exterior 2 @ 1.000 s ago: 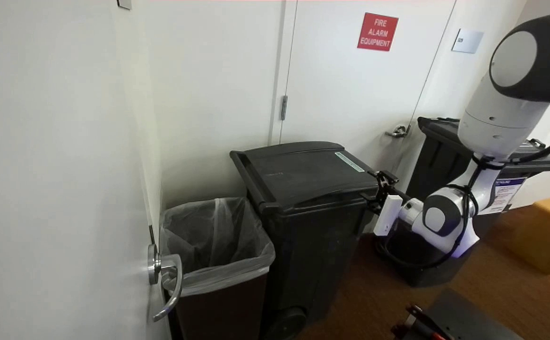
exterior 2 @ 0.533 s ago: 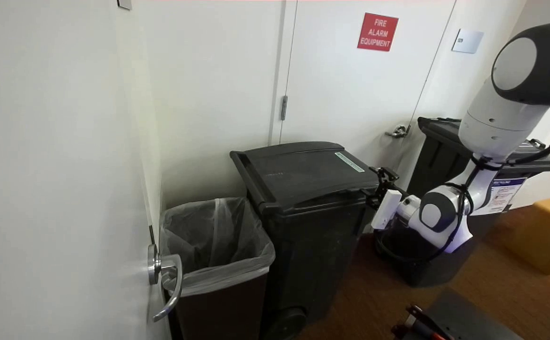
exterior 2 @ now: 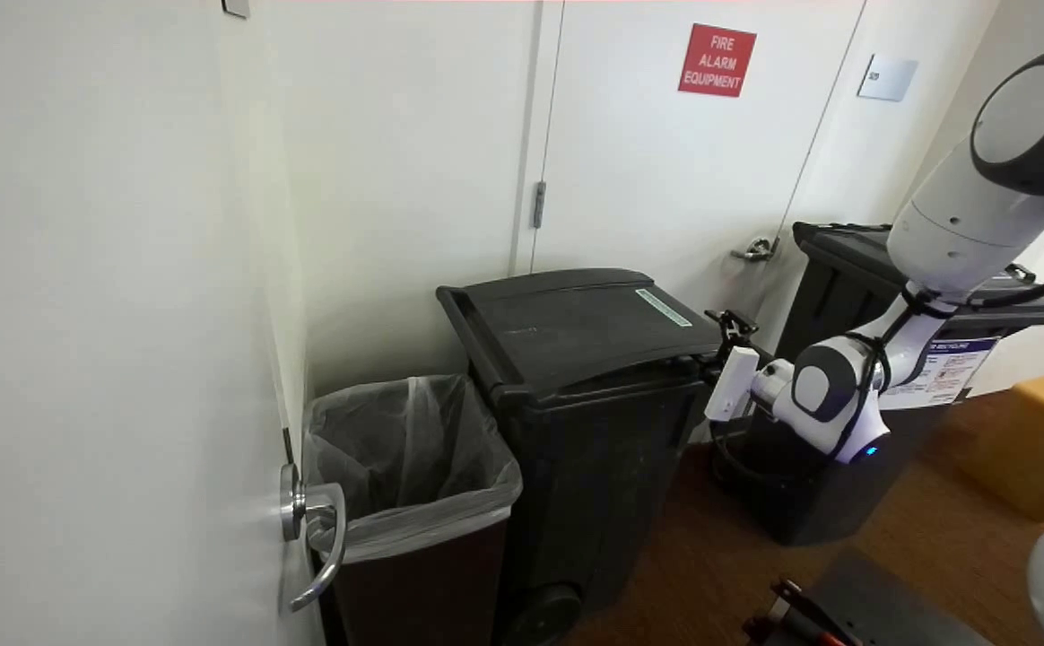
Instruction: Open the black bin on the left
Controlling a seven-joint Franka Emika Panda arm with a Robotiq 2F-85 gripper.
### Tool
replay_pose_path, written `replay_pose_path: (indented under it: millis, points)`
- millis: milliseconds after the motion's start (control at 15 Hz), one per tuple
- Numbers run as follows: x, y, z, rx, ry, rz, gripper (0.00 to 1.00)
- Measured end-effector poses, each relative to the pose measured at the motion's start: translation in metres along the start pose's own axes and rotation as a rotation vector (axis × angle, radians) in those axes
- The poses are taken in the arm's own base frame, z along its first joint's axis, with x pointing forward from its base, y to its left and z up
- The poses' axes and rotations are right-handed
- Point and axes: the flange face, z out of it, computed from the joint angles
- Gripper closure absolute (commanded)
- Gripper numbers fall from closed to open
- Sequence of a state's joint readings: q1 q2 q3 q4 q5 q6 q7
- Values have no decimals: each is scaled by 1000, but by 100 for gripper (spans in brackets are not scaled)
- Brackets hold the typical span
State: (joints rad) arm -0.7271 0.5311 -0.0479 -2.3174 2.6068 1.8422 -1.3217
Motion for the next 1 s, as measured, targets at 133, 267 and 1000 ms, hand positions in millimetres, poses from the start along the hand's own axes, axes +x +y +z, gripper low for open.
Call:
replay_pose_path:
  millis: [133,267,1000]
  points:
    - [5,0,3,-2,14,-5,0]
    - [5,1,7,2,21,-10,0]
    - [-28,6,18,1,-37,-48,0]
